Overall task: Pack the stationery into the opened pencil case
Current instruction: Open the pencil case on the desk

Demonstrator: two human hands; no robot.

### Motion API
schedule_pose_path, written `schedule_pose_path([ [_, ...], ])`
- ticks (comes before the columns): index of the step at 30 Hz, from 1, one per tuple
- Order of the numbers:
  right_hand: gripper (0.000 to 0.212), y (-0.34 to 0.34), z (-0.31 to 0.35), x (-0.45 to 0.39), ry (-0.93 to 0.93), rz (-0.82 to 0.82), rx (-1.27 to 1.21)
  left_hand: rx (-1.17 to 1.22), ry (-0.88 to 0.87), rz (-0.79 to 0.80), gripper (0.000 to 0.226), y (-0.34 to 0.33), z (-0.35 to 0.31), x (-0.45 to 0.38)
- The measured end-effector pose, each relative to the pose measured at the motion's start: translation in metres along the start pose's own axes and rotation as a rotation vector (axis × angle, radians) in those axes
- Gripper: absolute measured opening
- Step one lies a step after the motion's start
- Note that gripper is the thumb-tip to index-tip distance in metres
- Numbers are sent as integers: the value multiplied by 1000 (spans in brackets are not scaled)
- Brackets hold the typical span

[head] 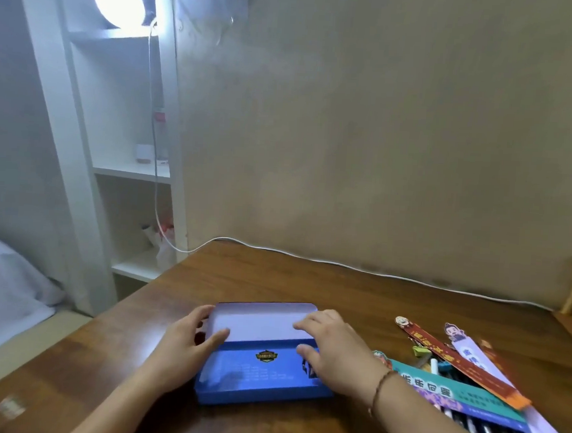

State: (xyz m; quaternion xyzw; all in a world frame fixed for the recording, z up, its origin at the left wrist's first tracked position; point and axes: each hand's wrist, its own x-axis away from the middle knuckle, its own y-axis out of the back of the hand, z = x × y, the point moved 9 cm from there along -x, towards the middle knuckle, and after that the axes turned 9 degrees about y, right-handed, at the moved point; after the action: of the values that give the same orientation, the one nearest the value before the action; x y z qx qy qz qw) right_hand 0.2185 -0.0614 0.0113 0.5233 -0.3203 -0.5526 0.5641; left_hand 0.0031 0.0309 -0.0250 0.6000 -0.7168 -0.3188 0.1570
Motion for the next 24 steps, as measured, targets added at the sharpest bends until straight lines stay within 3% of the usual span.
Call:
schedule_pose_path([
  [6, 20, -14, -7, -15, -53, 12, -43, -139, -127, 288, 96, -20, 4, 37],
  [9, 11, -19, -10, -20, -91, -29, -39, -151, -151, 252, 108, -21, 5, 38],
  [19, 23, -5, 2, -18, -9, -269, 62, -136, -164, 214, 119, -18, 0, 36],
  [24, 24, 47, -18, 6, -89, -467, -144, -112, -138, 205, 125, -18, 4, 34],
])
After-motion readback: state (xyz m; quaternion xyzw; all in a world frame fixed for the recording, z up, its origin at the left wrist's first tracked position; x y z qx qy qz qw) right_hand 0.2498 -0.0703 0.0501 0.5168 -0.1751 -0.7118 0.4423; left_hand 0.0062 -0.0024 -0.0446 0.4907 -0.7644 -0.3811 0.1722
